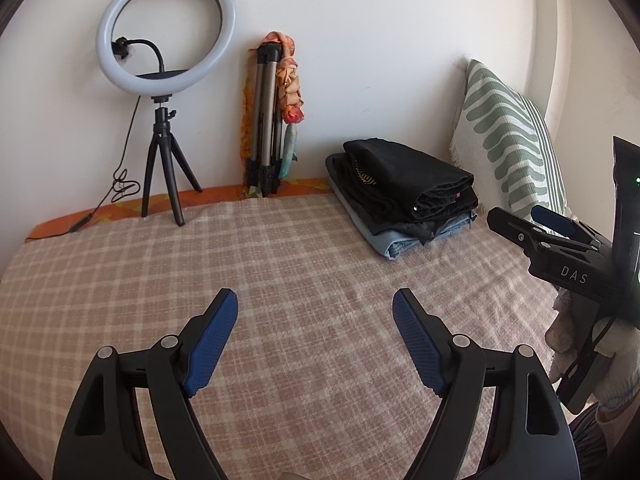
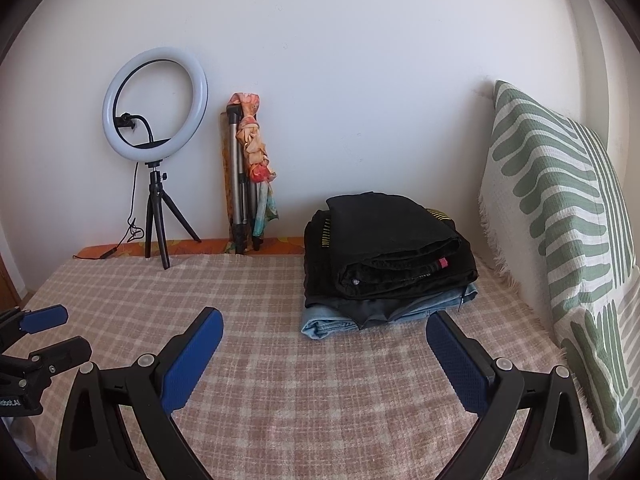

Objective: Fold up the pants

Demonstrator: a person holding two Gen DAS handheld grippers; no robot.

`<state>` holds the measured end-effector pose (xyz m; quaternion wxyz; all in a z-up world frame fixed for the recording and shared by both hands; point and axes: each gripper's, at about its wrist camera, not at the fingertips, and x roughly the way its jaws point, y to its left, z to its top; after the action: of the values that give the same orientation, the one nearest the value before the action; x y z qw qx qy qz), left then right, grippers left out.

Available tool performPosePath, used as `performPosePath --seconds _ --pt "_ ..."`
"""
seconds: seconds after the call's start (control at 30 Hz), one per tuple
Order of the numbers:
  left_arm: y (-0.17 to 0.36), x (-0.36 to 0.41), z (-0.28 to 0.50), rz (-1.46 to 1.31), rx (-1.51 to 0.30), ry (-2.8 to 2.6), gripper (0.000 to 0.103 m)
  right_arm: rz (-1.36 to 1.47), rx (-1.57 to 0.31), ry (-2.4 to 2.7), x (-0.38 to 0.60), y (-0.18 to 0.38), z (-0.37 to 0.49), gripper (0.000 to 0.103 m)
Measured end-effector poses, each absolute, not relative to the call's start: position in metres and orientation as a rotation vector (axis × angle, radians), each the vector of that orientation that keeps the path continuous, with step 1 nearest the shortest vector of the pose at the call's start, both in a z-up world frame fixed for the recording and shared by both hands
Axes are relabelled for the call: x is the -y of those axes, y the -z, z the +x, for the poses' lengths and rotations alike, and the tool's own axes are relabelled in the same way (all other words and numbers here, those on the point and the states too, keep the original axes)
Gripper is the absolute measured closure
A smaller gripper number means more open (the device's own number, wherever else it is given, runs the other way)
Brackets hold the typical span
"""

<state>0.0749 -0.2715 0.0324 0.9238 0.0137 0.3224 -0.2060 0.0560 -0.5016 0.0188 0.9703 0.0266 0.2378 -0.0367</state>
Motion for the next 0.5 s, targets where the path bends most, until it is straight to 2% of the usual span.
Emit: performPosePath --seconds 0.5 --pt "-0.0306 0.2727 0.0734 0.035 -0.663 0.423 0.023 0.053 -0.488 0.073 0.5024 -0.0160 0.0546 0.000"
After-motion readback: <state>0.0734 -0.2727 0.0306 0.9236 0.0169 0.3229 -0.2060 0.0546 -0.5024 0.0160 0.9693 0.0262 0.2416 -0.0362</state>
